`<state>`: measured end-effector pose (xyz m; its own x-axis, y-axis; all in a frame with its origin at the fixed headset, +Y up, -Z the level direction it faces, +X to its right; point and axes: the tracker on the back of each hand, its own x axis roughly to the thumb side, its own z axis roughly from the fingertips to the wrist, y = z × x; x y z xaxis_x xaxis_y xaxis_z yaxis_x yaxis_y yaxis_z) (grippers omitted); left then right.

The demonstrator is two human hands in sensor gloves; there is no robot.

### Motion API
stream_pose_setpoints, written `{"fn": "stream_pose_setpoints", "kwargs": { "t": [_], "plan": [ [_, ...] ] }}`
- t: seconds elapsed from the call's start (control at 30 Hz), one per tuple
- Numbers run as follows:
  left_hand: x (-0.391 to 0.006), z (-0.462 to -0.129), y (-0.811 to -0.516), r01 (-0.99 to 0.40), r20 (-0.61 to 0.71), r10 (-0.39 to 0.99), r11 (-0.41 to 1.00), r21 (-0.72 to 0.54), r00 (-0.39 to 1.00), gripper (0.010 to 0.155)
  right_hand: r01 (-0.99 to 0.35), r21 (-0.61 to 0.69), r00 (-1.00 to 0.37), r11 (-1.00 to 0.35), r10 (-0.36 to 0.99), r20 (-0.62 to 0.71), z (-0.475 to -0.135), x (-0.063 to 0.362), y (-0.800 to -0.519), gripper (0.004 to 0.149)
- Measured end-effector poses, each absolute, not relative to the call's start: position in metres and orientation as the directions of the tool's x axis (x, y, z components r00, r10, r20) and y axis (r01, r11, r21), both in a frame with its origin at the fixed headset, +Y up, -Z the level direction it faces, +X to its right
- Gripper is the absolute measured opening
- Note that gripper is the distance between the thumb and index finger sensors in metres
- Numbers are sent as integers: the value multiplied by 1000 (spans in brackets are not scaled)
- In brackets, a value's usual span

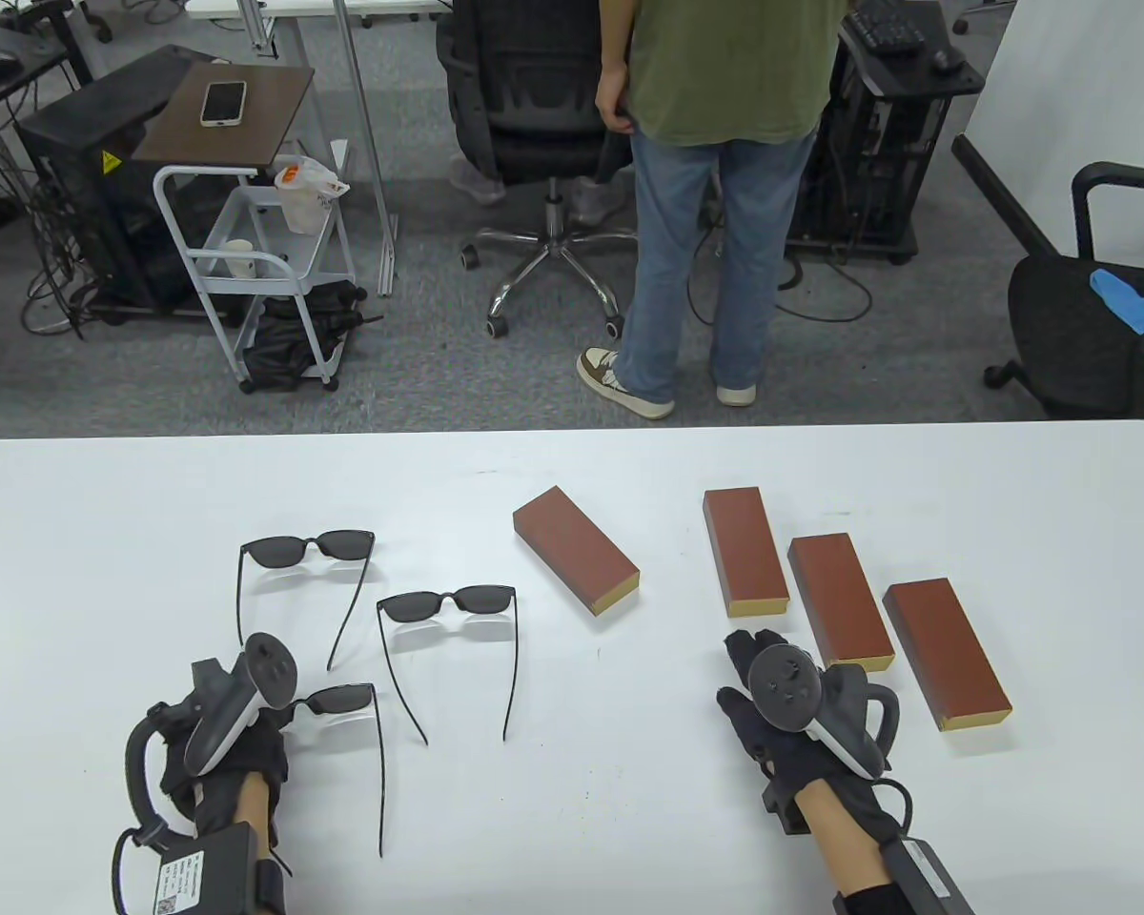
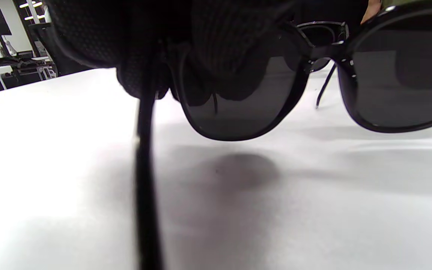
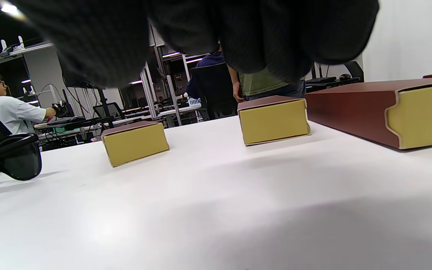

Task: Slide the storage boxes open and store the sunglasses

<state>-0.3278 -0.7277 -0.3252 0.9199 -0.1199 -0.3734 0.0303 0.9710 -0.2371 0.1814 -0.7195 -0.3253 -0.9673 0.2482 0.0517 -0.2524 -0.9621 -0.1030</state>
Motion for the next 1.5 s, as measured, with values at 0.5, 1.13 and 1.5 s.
{"fn": "stream_pose_setpoints", "kwargs": {
  "t": [0.5, 1.13, 1.5],
  "plan": [
    [-231, -326, -676, -38, 8, 39, 998, -51, 999, 44, -384, -139, -916, -913, 358, 182, -319, 178, -713, 57],
    [-89, -320, -675, -222, 353, 221, 974, -40, 909, 45, -609, -43, -758, -792, 565, 326, -316, 169, -707, 60],
    [-87, -315, -675, -283, 374, 291, 956, -79, 881, 45, -769, -10, -610, -639, 728, 313, -316, 175, -707, 45]
  ]
}}
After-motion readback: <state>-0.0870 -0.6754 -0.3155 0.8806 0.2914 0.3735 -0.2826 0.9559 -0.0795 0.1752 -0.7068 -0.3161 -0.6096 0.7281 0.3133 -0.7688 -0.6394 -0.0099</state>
